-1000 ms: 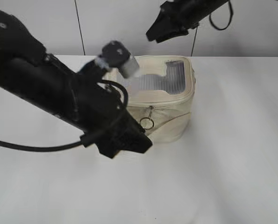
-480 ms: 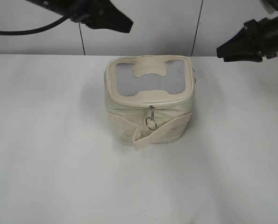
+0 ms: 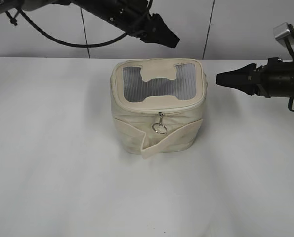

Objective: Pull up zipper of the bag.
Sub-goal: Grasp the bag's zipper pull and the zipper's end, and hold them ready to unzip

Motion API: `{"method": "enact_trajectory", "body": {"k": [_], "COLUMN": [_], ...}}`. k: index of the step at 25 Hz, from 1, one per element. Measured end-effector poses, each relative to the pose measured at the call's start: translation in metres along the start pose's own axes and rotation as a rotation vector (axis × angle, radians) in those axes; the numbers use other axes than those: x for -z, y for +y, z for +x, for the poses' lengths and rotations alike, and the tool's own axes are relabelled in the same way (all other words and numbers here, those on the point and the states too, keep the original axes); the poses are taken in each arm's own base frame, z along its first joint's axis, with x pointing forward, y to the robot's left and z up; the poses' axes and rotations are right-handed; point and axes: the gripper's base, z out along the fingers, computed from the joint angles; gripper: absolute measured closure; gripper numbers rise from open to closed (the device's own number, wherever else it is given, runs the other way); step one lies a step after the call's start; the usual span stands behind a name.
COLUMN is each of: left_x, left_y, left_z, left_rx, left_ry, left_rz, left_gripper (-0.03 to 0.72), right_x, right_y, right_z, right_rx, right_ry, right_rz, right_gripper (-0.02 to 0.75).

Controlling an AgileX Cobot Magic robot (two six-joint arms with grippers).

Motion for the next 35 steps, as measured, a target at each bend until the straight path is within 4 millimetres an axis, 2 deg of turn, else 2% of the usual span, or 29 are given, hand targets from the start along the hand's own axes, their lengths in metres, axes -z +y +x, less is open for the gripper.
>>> {"method": "enact_trajectory", "body": {"k": [5,13,15,17,19,26,35], "left_x": [-0.021,-0.032,-0.035,-0.036,-0.036,-0.035,-0.035], "left_y": [0.0,0.007,0.007,0.005,0.005,0.005,0.005], "left_z": [0.009,0.025,0.027,0.027,0.028,0.027,0.027], "left_rx": [-0.004,0.04,0.046,0.036,0.034,0.031,0.03], "left_ry": [0.047,0.114,0.122,0.138,0.143,0.144,0.145], "left_rz": [0.007,0.01,0.019,0.02,0.02,0.018,0.017], "left_gripper": [0.291,0.304,0.411,0.599,0.641,0.641,0.641], "right_x": [-0.001,-0.001,-0.001,-0.001,-0.001,-0.007,-0.041], "right_y": [-0.001,-0.001,-0.001,-0.001,-0.001,-0.007,0.004], "right_z": [-0.001,-0.002,-0.002,-0.001,0.001,0.007,0.017], "right_rx": [0.068,0.1,0.116,0.156,0.201,0.322,0.384], "right_ry": [-0.022,-0.035,-0.032,-0.019,0.001,0.043,0.125], "right_rz": [-0.001,0.003,0.002,-0.001,0.003,0.043,0.029], "right_gripper": [0.3,0.296,0.295,0.296,0.296,0.296,0.296]}}
